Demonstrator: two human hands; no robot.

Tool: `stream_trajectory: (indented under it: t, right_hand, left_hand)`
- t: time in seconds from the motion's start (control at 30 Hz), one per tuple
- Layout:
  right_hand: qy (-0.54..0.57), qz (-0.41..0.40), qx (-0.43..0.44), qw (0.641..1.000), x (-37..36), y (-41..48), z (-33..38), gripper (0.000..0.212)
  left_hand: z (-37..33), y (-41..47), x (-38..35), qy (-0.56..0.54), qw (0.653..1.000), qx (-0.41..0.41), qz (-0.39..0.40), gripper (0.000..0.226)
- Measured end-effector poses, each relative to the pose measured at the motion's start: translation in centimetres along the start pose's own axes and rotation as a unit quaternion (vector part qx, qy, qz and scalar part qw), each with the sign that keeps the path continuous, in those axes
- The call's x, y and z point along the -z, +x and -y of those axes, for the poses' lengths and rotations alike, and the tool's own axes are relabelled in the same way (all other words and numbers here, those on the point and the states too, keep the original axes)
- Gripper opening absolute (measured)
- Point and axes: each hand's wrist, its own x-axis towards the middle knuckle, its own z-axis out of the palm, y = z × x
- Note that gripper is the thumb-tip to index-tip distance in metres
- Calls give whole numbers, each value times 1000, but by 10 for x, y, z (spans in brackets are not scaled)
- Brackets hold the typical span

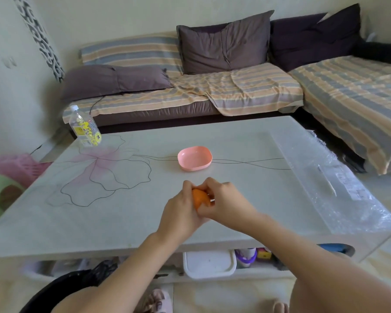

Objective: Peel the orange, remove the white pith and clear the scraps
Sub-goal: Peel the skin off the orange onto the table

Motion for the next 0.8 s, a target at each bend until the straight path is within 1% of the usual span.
stream_trajectory:
  t: [0.07, 0.17, 0.37, 0.5, 0.57, 0.63, 0.7, 0.73, 0.8]
  right_hand:
    - [-6, 3, 7, 1000, -6, 8, 3, 26]
    - [-5, 1, 12, 1000, -14, 18, 7, 25]
    - [21, -10, 22, 1000, -28, 33, 8, 24]
    - [51, -22, 4, 998, -38, 37, 1, 27]
    - [73, -13, 1, 997, -39, 39, -7, 30]
    - [143, 38, -18, 989, -30, 42, -16, 33]
    - [256, 99, -47, 960, -18, 46, -25, 38]
    - [298, 111, -57, 946, -13, 47, -28, 41]
    - [333, 101, -61, 935, -8, 50, -33, 42]
  left_hand:
    - [6, 4, 4, 17, 1000, -8, -11, 44]
    - [15, 11, 8, 24, 1000, -5, -5, 37]
    - [29, 21, 10, 15, 1000, 2, -1, 35]
    - [34, 28, 7, 32, 999, -3, 11, 33]
    - [37, 31, 4, 33, 999, -3, 17, 37]
    - [42, 34, 1, 18, 1000, -4, 14, 47]
    - [44, 37, 0, -7, 1000, 2, 13, 52]
    - [44, 38, 0, -18, 1000, 2, 15, 53]
    - [43, 40, -1, -31, 999, -5, 17, 54]
